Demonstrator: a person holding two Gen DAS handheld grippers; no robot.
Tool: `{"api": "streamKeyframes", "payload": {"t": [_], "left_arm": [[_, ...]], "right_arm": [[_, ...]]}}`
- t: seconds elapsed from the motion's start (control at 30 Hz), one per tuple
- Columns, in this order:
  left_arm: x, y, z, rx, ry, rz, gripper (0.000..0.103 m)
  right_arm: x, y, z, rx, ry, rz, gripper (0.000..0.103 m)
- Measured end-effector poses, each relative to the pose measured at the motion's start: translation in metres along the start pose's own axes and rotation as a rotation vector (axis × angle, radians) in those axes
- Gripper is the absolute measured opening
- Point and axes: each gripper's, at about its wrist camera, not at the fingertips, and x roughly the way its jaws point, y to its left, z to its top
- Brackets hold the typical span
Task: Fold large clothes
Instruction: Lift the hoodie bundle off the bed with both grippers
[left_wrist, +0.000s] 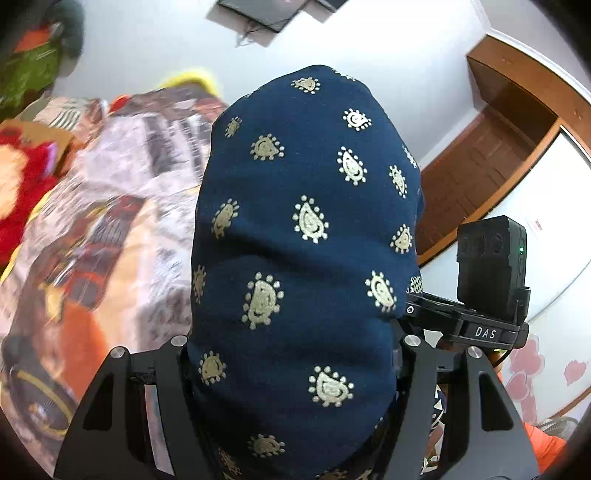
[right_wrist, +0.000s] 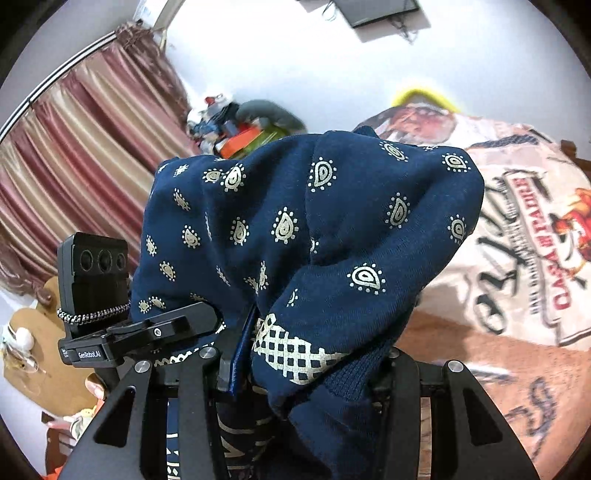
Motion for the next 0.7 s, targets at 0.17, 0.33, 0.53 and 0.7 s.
{"api": "streamKeyframes", "payload": {"t": [0.17,0.33,0.53,0.7], "left_arm": [[-0.005,0.043,-0.028,-0.088,0.041,0.019,0.065],[0.011,0.083,-0.058,-0.158,0.103,0.051,0.065],[0.042,0.129,-0.086,-0.24,0.171,0.067,0.065],[0.061,0.156,-0.101,-0.3,0.203,0.081,0.066]], "right_arm": [[0.049,0.016,-0.023,-0.001,0.092,0.013,0.044],[0.102,0.004,-0.047,0.025,0.201,0.016,0.044],[0.159,-0.023,-0.074,0.06,0.319,0.008,0.044],[0.195,-0.045,-0.083,0.08,0.389,0.003,0.044]]}}
